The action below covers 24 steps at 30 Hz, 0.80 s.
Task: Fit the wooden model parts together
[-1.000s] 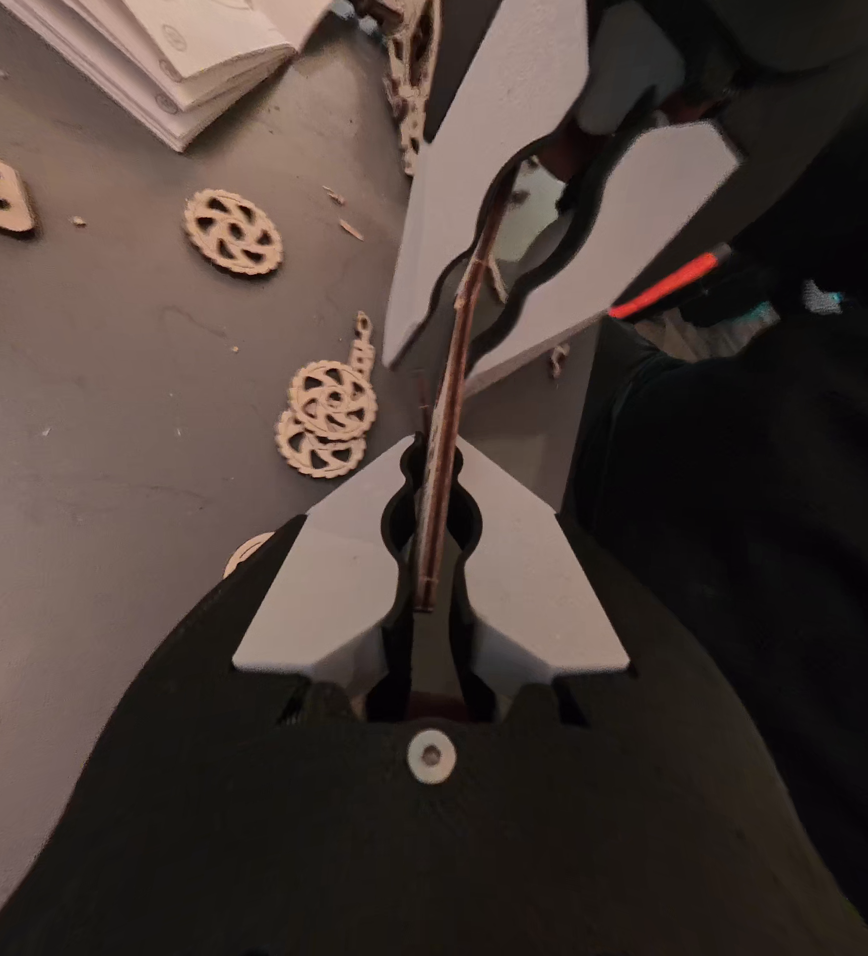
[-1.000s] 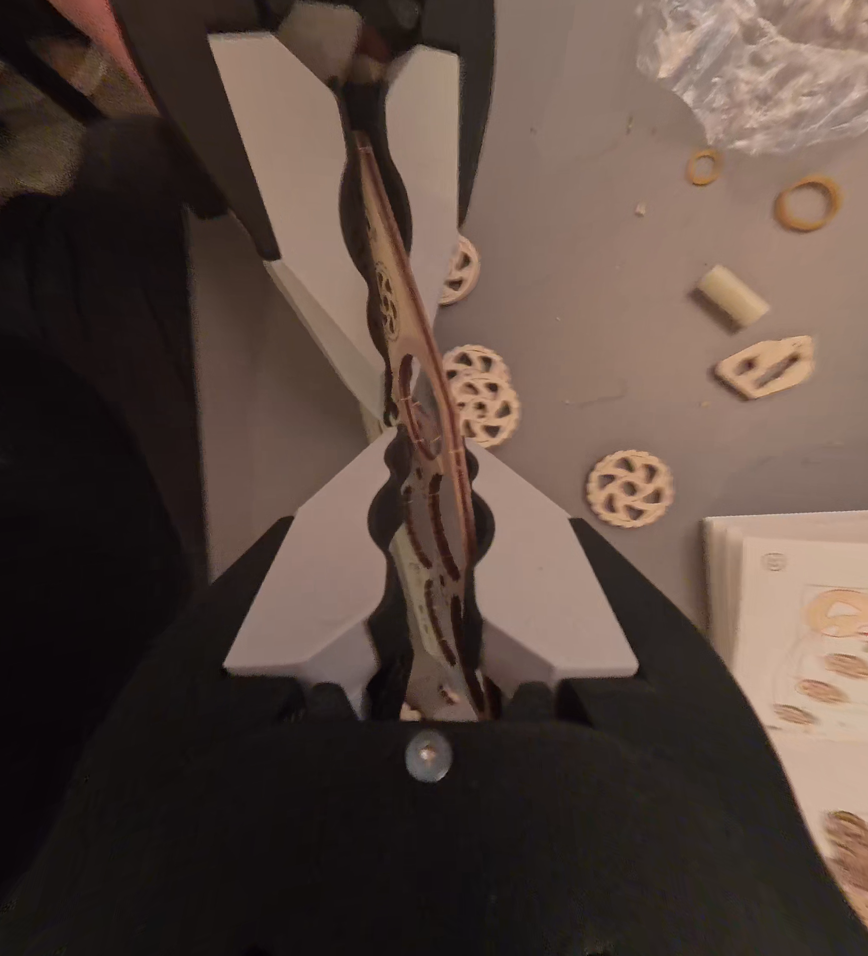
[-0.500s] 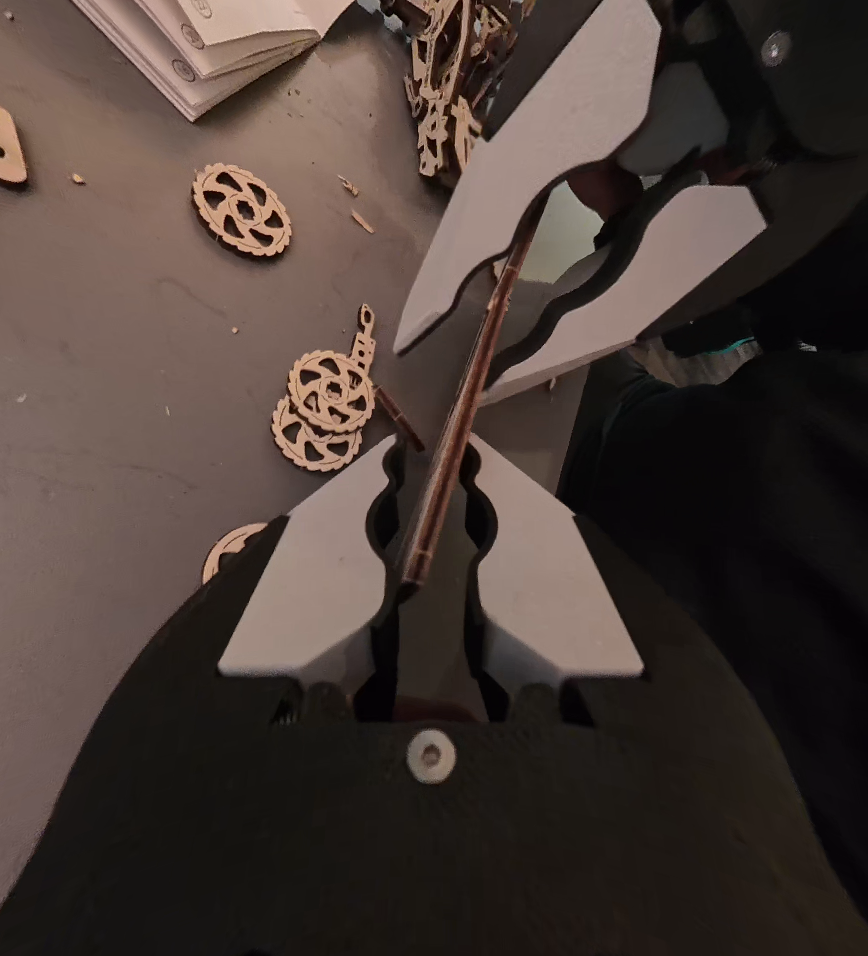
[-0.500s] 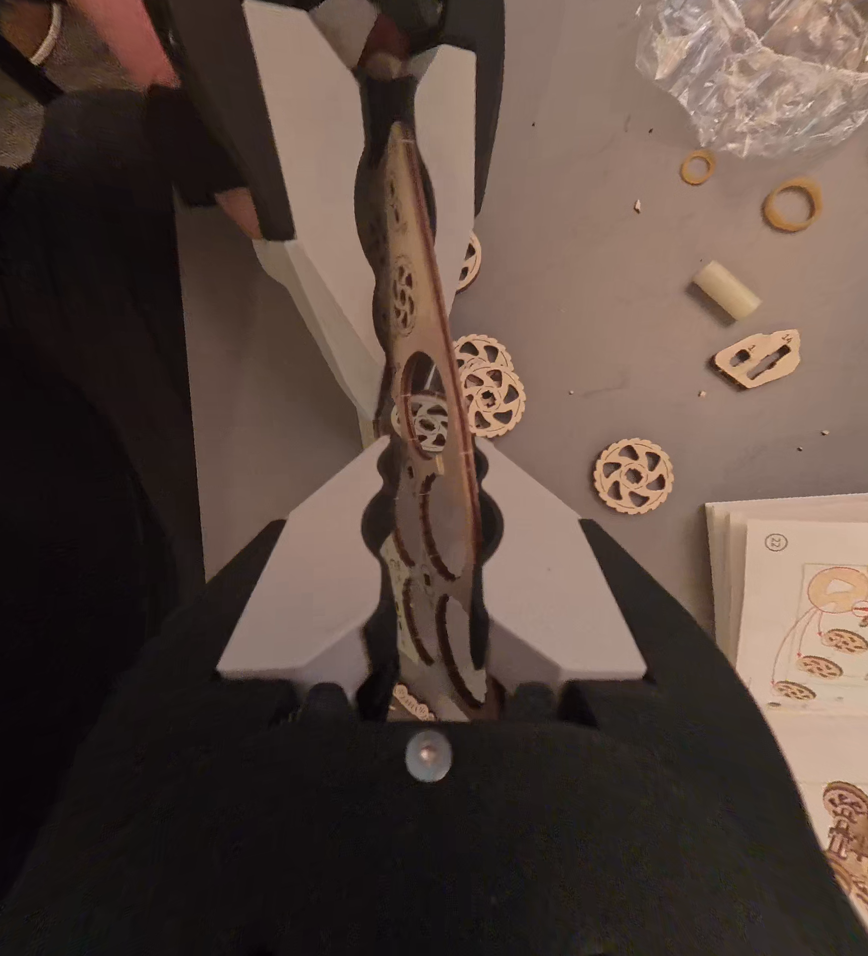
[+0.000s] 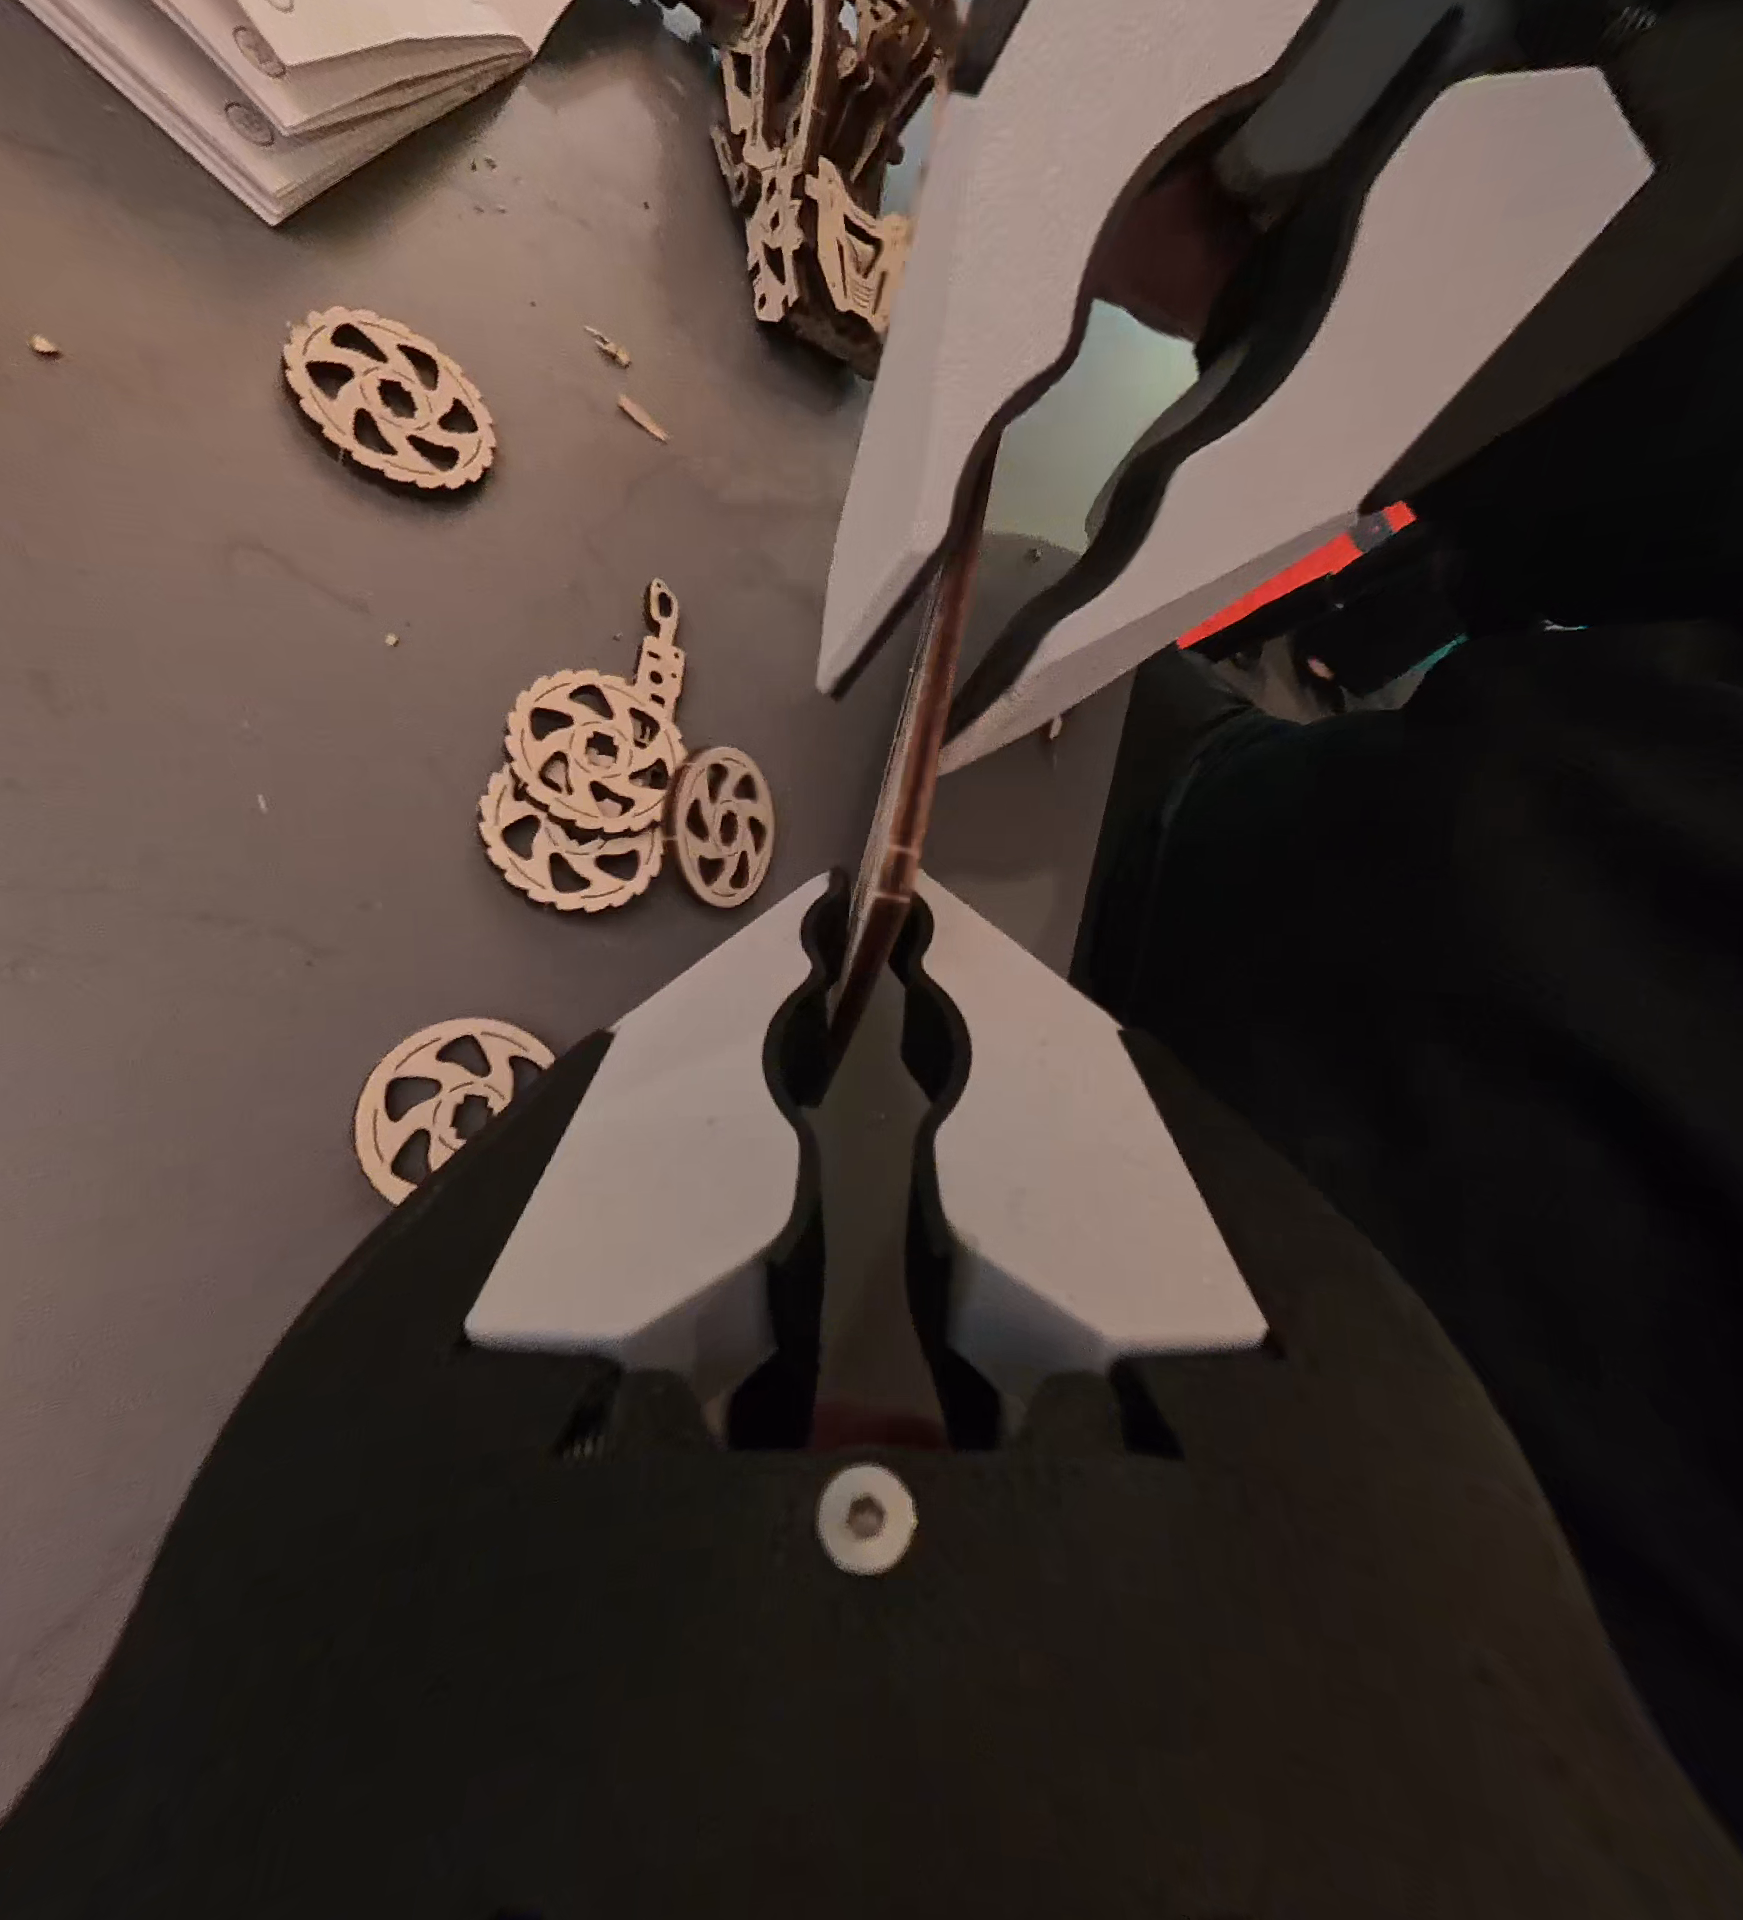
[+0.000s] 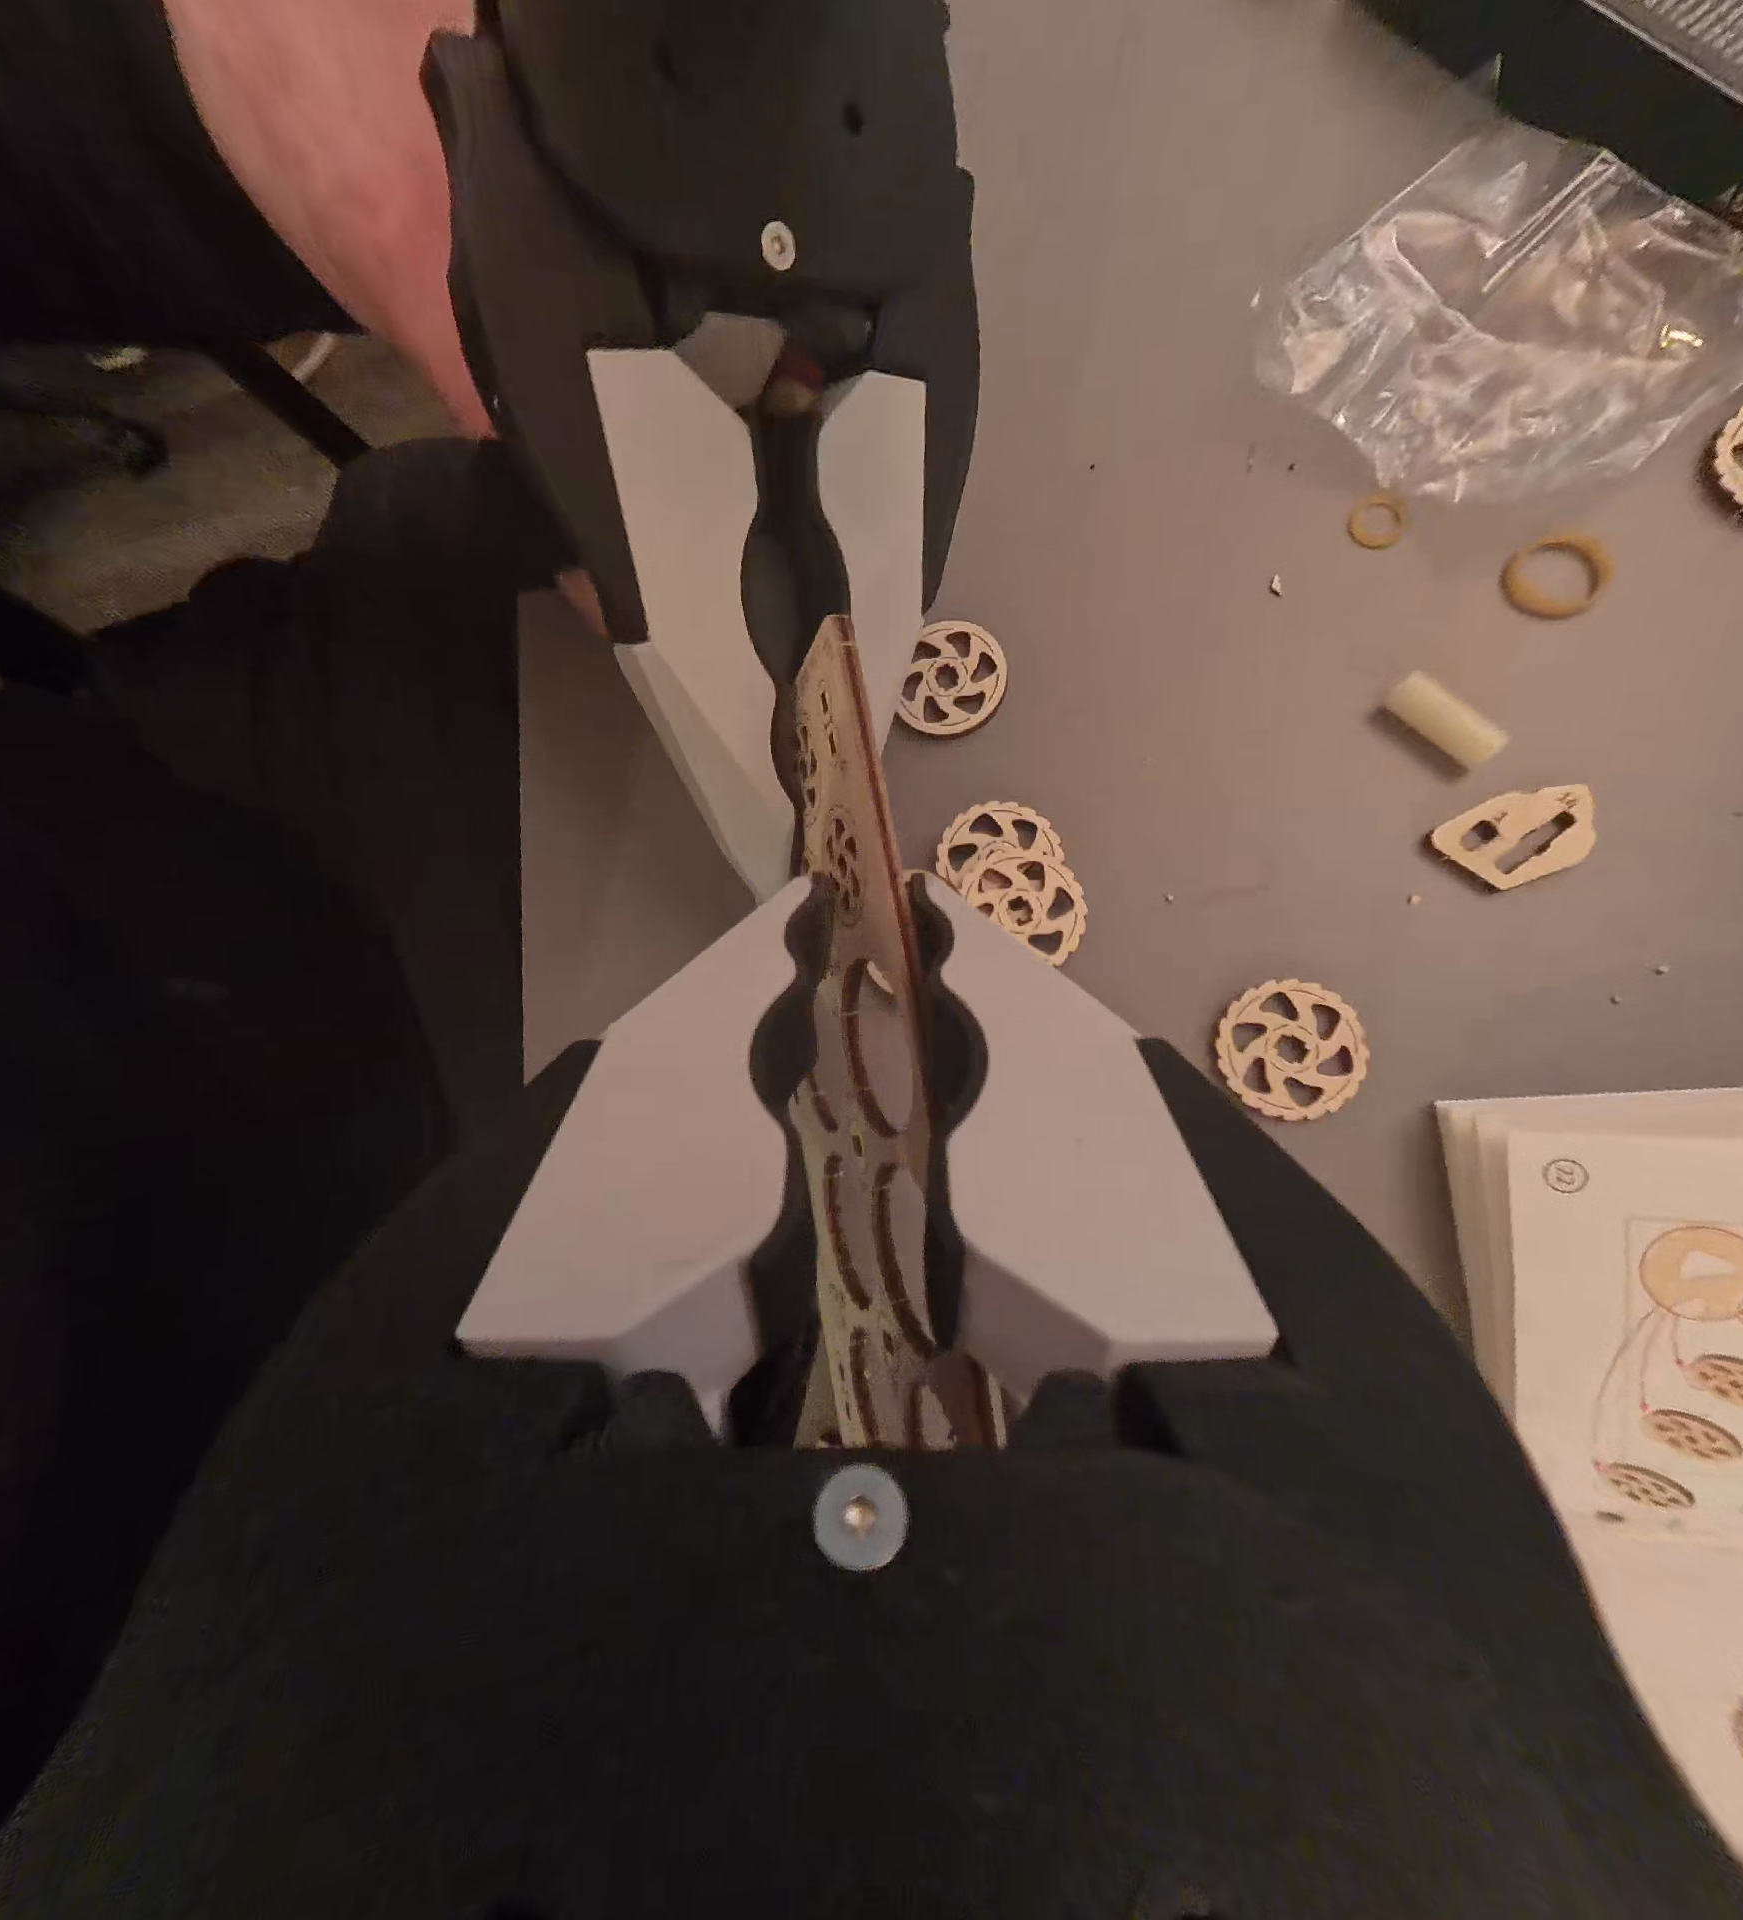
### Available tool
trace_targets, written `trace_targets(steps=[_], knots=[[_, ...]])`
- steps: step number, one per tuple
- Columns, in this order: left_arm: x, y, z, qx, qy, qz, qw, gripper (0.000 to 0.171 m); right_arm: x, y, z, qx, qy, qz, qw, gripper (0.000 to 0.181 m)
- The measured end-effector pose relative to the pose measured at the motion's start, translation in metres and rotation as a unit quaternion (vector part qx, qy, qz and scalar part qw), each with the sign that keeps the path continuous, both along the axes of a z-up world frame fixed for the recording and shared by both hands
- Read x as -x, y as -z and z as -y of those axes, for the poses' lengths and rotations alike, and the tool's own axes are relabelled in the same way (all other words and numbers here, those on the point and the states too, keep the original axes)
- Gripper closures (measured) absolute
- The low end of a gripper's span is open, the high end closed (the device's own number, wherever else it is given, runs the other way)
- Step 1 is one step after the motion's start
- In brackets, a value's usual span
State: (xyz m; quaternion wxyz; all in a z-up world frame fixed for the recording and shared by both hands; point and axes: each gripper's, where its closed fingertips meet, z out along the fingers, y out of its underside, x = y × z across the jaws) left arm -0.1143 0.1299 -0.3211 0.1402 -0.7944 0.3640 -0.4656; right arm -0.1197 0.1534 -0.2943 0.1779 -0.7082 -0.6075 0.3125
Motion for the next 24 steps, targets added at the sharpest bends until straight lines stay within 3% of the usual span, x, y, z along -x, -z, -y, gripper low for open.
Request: trace_targets(steps=[11,17,20,24], knots=[[-0.006,0.003,0.004,0.007,0.006,0.005,1.0,0.167,-0.003,0.004,0.001,0.069,0.016,-0.009,0.997,0.17],[-0.006,0.006,0.005,0.001,0.012,0.0,1.0,0.166,-0.004,0.006,0.003,0.046,0.012,-0.007,0.999,0.171],[-0.009,-0.001,0.01,-0.006,0.024,0.01,1.0,0.167,-0.006,-0.003,0.011,0.044,-0.003,-0.012,0.999,0.174],[-0.02,-0.027,0.014,-0.029,0.034,0.049,0.998,0.153,-0.016,-0.025,0.024,0.048,-0.008,-0.035,0.998,0.178]])
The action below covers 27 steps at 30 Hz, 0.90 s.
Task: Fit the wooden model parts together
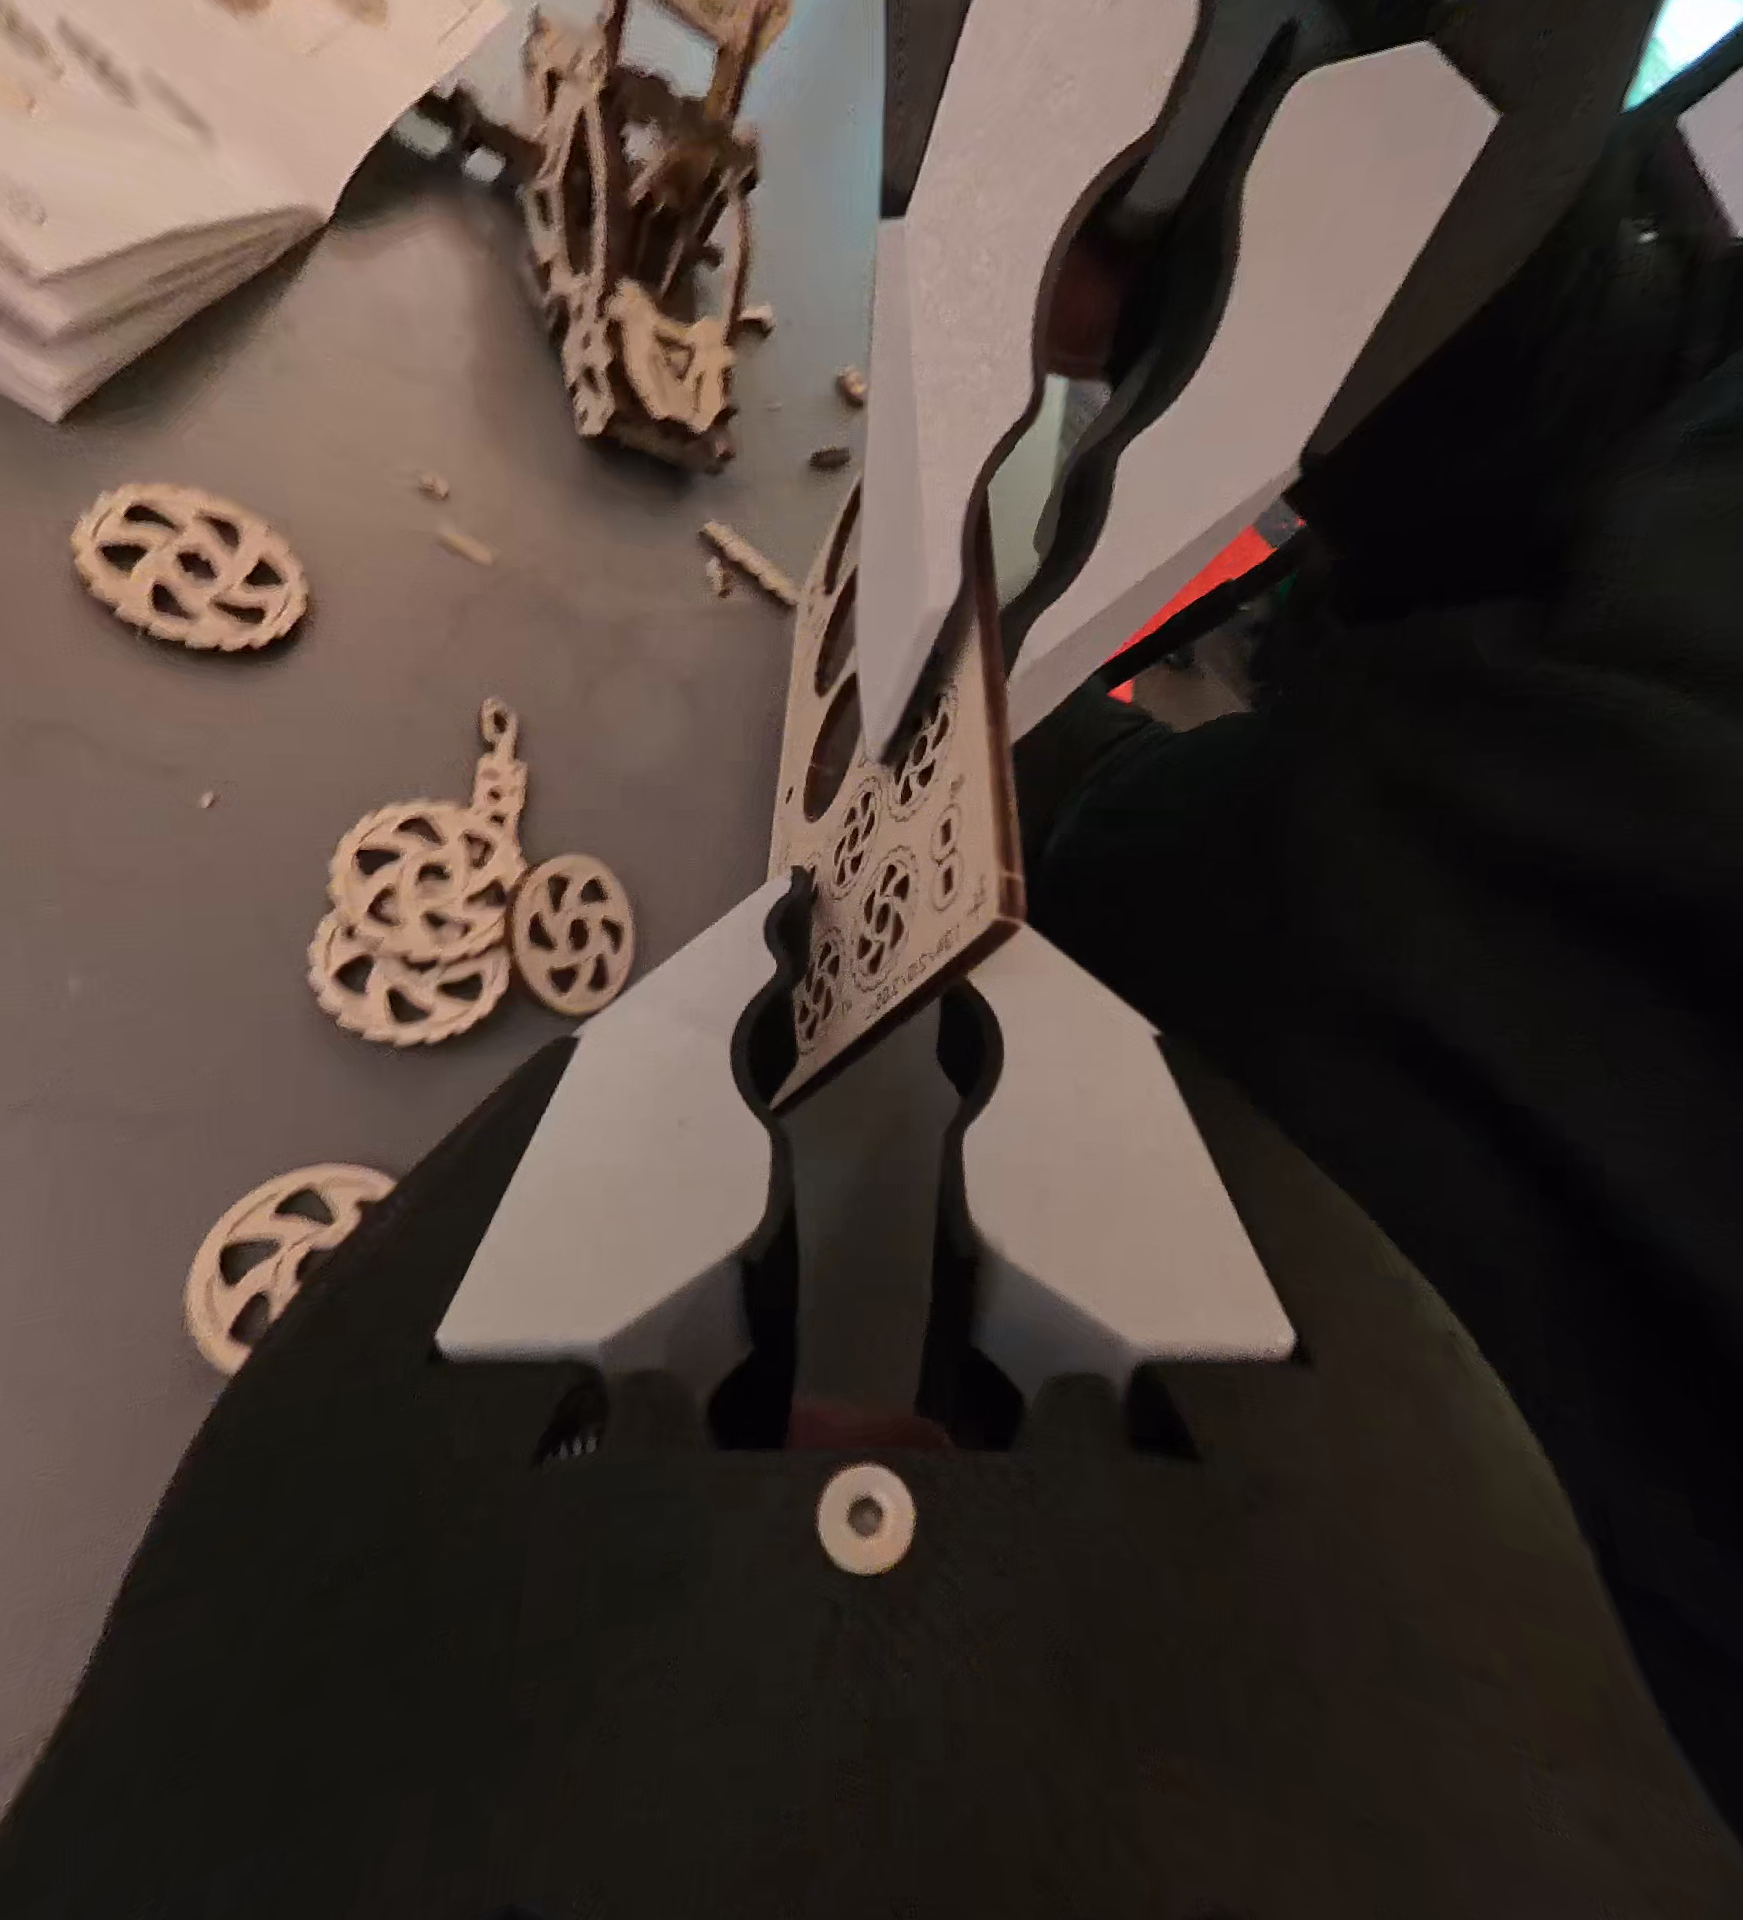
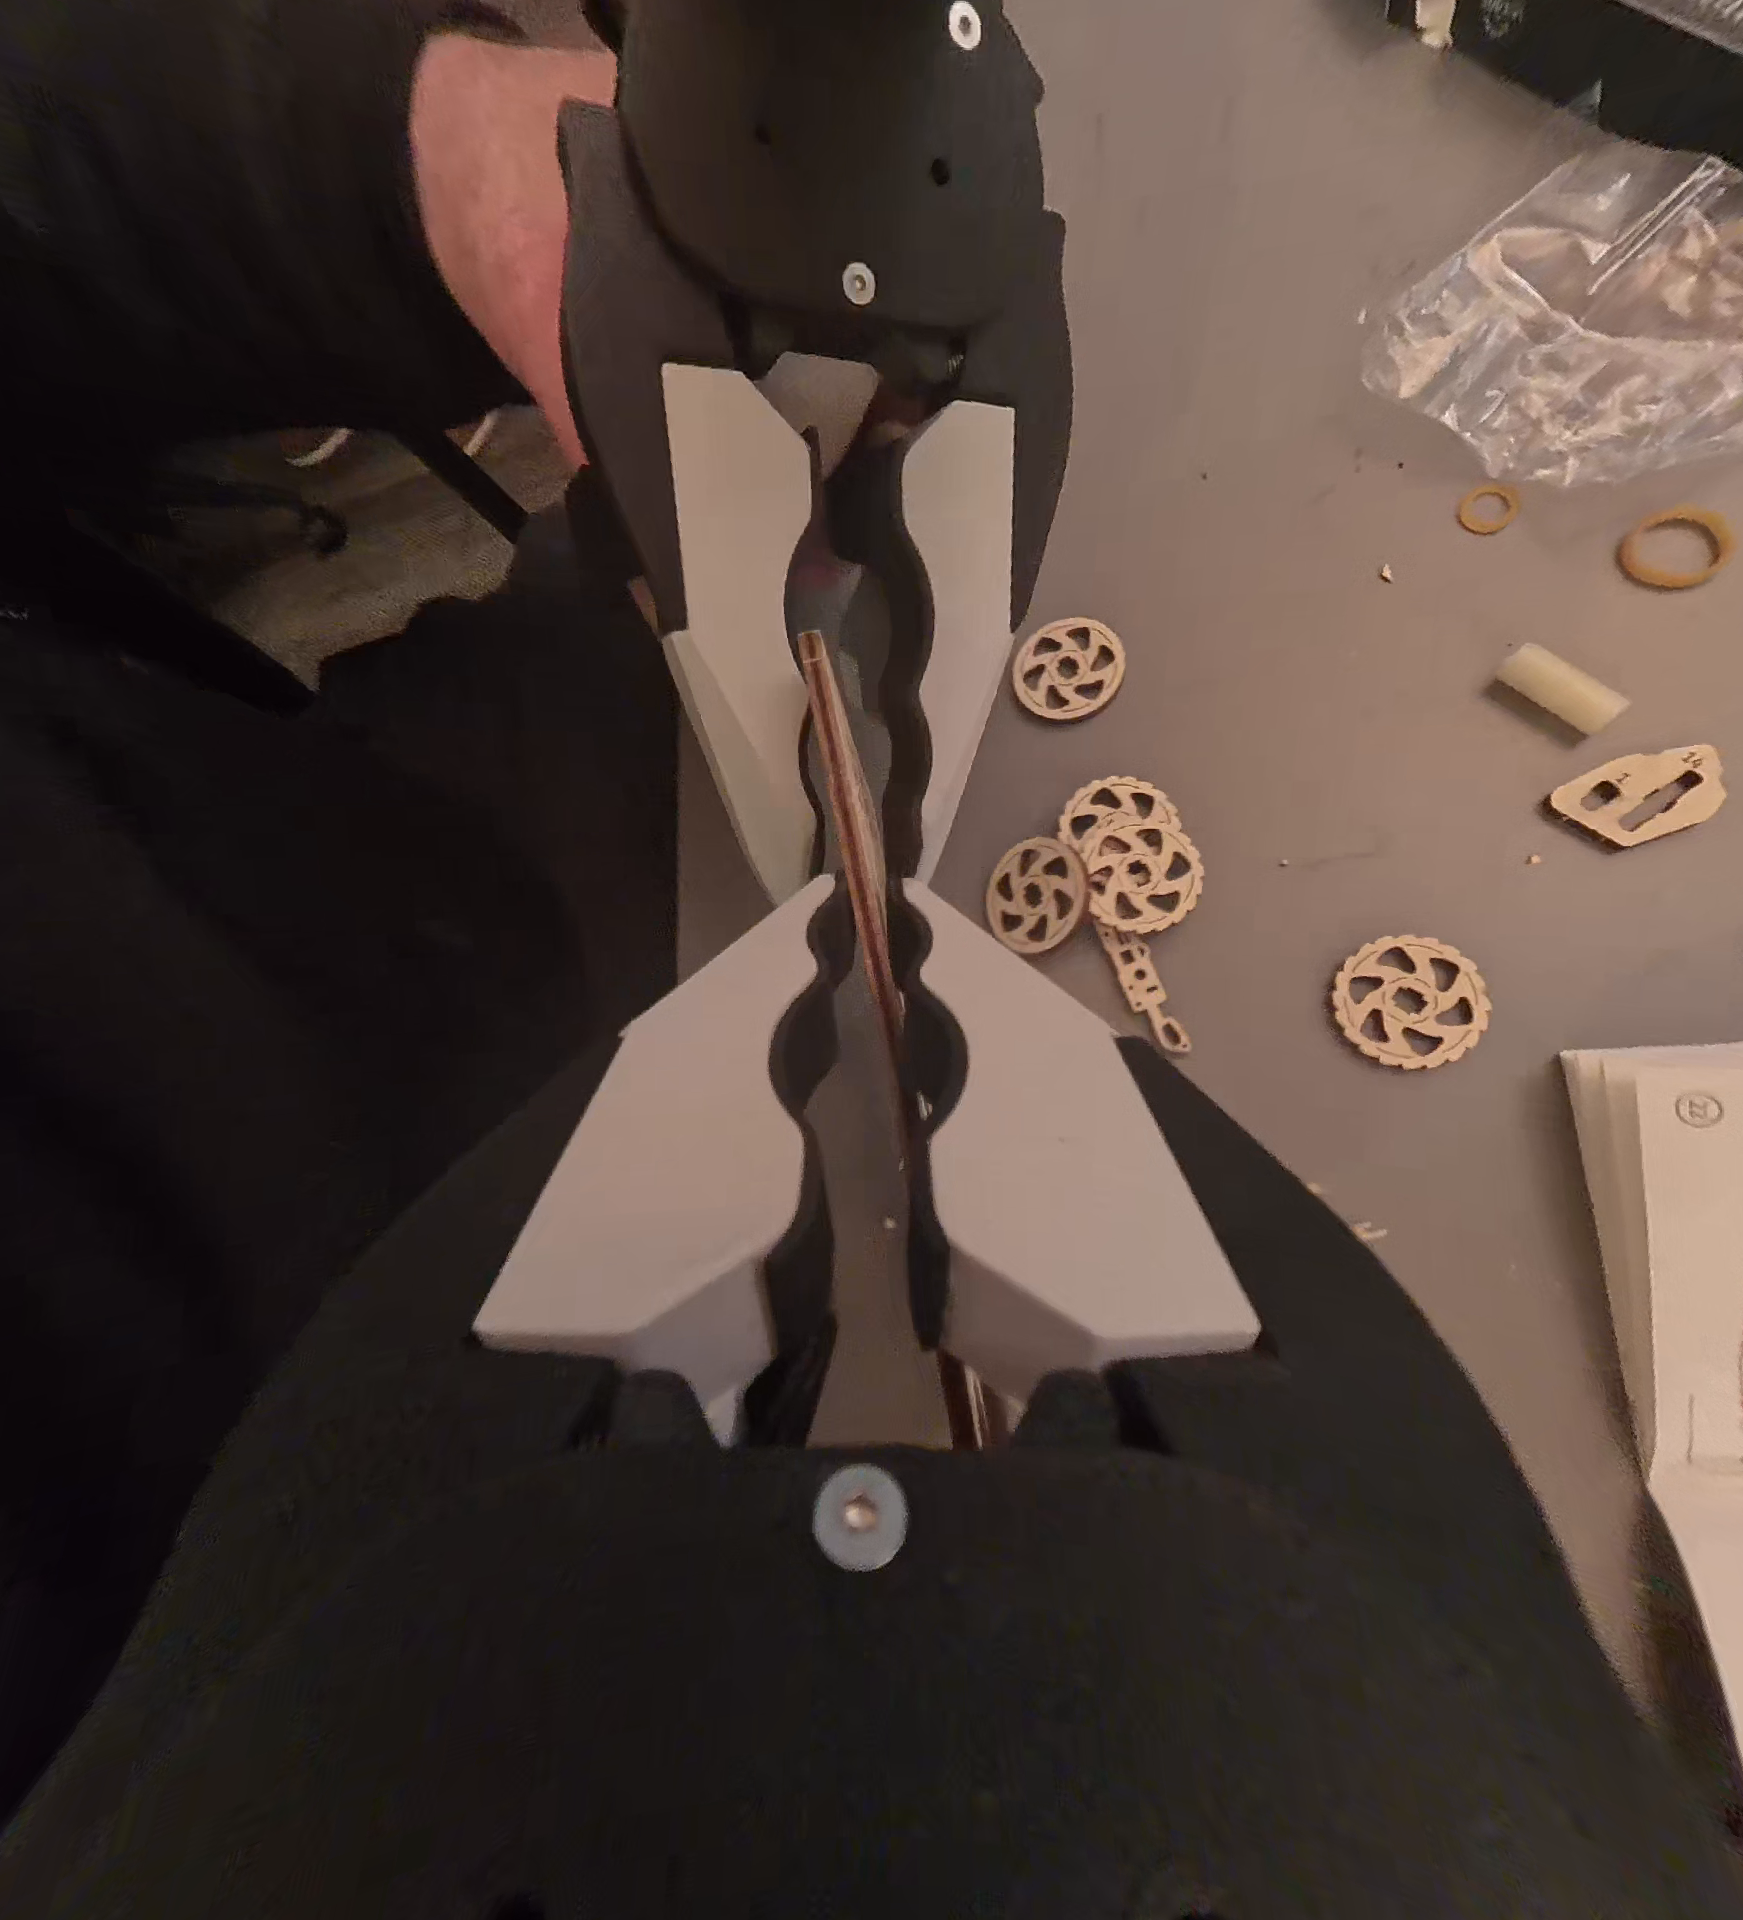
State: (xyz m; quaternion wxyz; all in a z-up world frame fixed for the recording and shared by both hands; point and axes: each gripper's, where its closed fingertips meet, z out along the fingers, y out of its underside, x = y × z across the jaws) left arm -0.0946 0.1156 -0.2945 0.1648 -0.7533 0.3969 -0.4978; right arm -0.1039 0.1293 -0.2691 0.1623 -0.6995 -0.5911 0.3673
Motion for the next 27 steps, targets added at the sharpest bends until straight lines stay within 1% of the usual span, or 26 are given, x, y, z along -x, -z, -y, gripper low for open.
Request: trace_targets(steps=[2,4,7,8,10,12,13,15,16,18,19,21,23,25,27], knots=[[-0.01,-0.016,0.006,-0.014,0.017,0.021,1.0,0.152,-0.009,-0.013,0.006,0.007,0.0,-0.018,1.0,0.178],[-0.017,-0.028,0.006,-0.047,0.02,0.025,0.998,0.15,-0.024,-0.026,0.009,0.005,0.006,-0.028,1.0,0.178],[-0.016,-0.057,-0.006,-0.083,-0.009,0.057,0.995,0.136,-0.059,-0.052,0.003,-0.001,0.043,-0.057,0.997,0.178],[-0.011,-0.061,-0.01,-0.092,-0.023,0.059,0.994,0.131,-0.076,-0.065,-0.003,-0.002,0.063,-0.073,0.995,0.178],[0.001,-0.061,-0.016,-0.102,-0.046,0.048,0.993,0.123,-0.117,-0.091,-0.021,-0.012,0.12,-0.103,0.987,0.178],[0.015,-0.049,-0.022,-0.114,-0.075,0.011,0.991,0.119,-0.169,-0.104,-0.046,-0.025,0.194,-0.112,0.974,0.178],[0.021,-0.042,-0.024,-0.119,-0.089,-0.009,0.989,0.116,-0.195,-0.106,-0.058,-0.022,0.232,-0.119,0.965,0.178],[0.03,-0.027,-0.031,-0.127,-0.117,-0.049,0.984,0.11,-0.242,-0.098,-0.075,-0.007,0.295,-0.118,0.948,0.178],[0.033,-0.019,-0.032,-0.127,-0.123,-0.069,0.982,0.105,-0.264,-0.087,-0.082,0.0,0.322,-0.102,0.941,0.178],[0.035,-0.004,-0.033,-0.139,-0.121,-0.114,0.976,0.104,-0.297,-0.068,-0.091,0.022,0.364,-0.095,0.926,0.178],[0.037,0.003,-0.036,-0.149,-0.12,-0.142,0.971,0.104,-0.306,-0.059,-0.091,0.043,0.375,-0.095,0.921,0.178],[0.038,0.015,-0.04,-0.165,-0.118,-0.181,0.962,0.103,-0.324,-0.03,-0.095,0.079,0.395,-0.074,0.912,0.178],[0.033,0.023,-0.042,-0.161,-0.115,-0.195,0.961,0.104,-0.331,-0.01,-0.1,0.117,0.407,-0.085,0.902,0.178],[0.032,0.032,-0.045,-0.167,-0.107,-0.219,0.955,0.106,-0.339,0.013,-0.106,0.131,0.418,-0.069,0.896,0.177],[0.03,0.04,-0.046,-0.16,-0.099,-0.227,0.955,0.108,-0.343,0.025,-0.111,0.145,0.426,-0.073,0.89,0.174]])
